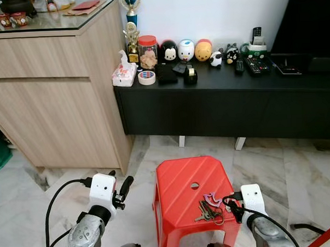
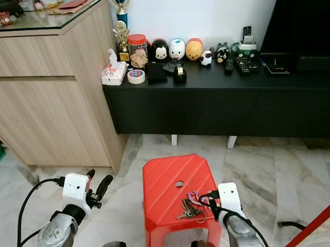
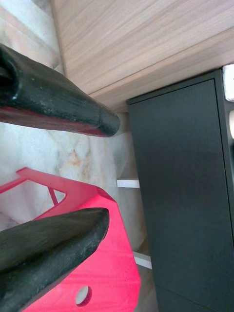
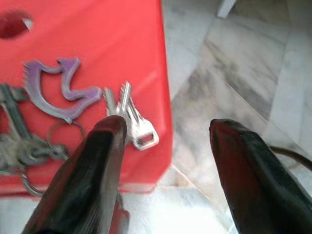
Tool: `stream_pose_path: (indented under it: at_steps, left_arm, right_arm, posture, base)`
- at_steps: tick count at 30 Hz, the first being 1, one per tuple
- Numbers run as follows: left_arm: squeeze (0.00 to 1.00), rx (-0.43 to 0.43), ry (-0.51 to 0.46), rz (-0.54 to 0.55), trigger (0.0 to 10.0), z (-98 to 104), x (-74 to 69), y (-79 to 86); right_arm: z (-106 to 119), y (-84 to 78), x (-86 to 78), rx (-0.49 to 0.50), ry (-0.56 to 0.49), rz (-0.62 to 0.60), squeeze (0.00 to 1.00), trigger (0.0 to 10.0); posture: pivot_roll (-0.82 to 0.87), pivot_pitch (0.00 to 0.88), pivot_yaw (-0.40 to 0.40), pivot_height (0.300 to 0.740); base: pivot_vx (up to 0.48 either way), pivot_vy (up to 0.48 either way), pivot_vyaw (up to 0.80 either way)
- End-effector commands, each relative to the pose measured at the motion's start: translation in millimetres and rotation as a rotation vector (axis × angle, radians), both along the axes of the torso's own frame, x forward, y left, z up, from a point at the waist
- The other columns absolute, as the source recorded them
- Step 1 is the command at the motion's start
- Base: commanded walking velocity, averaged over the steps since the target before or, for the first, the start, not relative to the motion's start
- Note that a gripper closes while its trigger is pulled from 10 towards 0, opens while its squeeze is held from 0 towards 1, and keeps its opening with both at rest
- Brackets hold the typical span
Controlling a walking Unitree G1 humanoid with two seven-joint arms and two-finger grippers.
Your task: Hang keys on a hook
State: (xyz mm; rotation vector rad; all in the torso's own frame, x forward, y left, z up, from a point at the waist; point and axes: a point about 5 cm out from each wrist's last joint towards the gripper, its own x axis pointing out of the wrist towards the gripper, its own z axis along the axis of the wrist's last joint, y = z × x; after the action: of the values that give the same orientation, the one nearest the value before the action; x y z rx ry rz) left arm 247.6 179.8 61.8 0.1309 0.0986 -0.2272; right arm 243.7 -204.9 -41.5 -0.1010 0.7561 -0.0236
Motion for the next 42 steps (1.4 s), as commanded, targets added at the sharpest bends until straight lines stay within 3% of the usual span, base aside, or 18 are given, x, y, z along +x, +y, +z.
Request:
stream_pose_path:
  at_steps: [1,2,3,4,7,8,10,11,21,42]
  left_arm:
    - [0.0,0.004,0.018,-0.011,10.0,-1.5,-0.5,-1.4]
    - [0.0,0.004,0.017,-0.011,10.0,-1.2,-0.5,-1.4]
    - [0.0,0.006,0.017,-0.012,10.0,-1.1,-0.5,-1.3]
    - [0.0,0.007,0.017,-0.012,10.0,-1.0,-0.6,-1.1]
    - [0.0,0.01,0.017,-0.011,10.0,-0.6,-1.0,-0.1]
    - [0.0,0.012,0.016,-0.012,10.0,-0.5,-0.7,-0.1]
    - [0.0,0.013,0.016,-0.013,10.0,-0.4,-0.8,-0.1]
    - [0.0,0.015,0.015,-0.014,10.0,-0.3,-0.3,-0.3]
    - [0.0,0.016,-0.023,-0.026,10.0,9.2,17.2,-3.8]
    - [0.0,0.017,-0.013,-0.034,10.0,6.8,11.8,-4.7]
  right_arm:
    - [0.0,0.6,1.7,0.031,0.018,0.004,0.0,10.0]
    - [-0.4,1.5,1.6,0.039,0.021,0.011,0.0,10.0]
    - [-0.2,2.2,2.6,0.043,0.023,0.016,0.56,10.0]
    - [0.4,2.5,3.9,0.048,0.021,0.014,1.0,10.0]
    - [2.1,3.6,7.4,0.043,0.021,0.017,1.0,10.0]
    - [2.9,4.0,8.7,0.037,0.019,0.022,0.76,10.0]
    - [3.3,4.4,9.6,0.033,0.018,0.025,0.76,10.0]
    - [4.0,4.8,10.8,0.035,0.015,0.024,0.0,10.0]
    - [13.2,8.5,22.5,0.102,-0.075,-0.027,0.0,10.0]
    - [10.2,12.5,21.3,0.09,-0.041,-0.025,0.0,10.0]
  posture:
    - [0.05,0.0,-0.025,0.626]
    - [0.05,0.0,-0.025,0.626]
    - [0.05,0.0,-0.025,0.626]
    - [0.06,0.0,-0.023,0.626]
    - [0.06,0.0,-0.019,0.626]
    - [0.06,0.0,-0.019,0.626]
    - [0.06,0.0,-0.018,0.626]
    - [0.06,0.0,-0.018,0.626]
    - [0.06,0.0,-0.005,0.626]
    - [0.07,0.0,0.003,0.607]
  base:
    - [0.0,0.0,0.0]
    - [0.0,0.0,0.0]
    - [0.0,0.0,0.0]
    - [0.0,0.0,0.0]
    - [0.0,0.0,0.0]
    - [0.0,0.0,0.0]
    - [0.0,0.0,0.0]
    - [0.0,0.0,0.0]
    - [0.0,0.0,0.0]
    - [0.0,0.0,0.0]
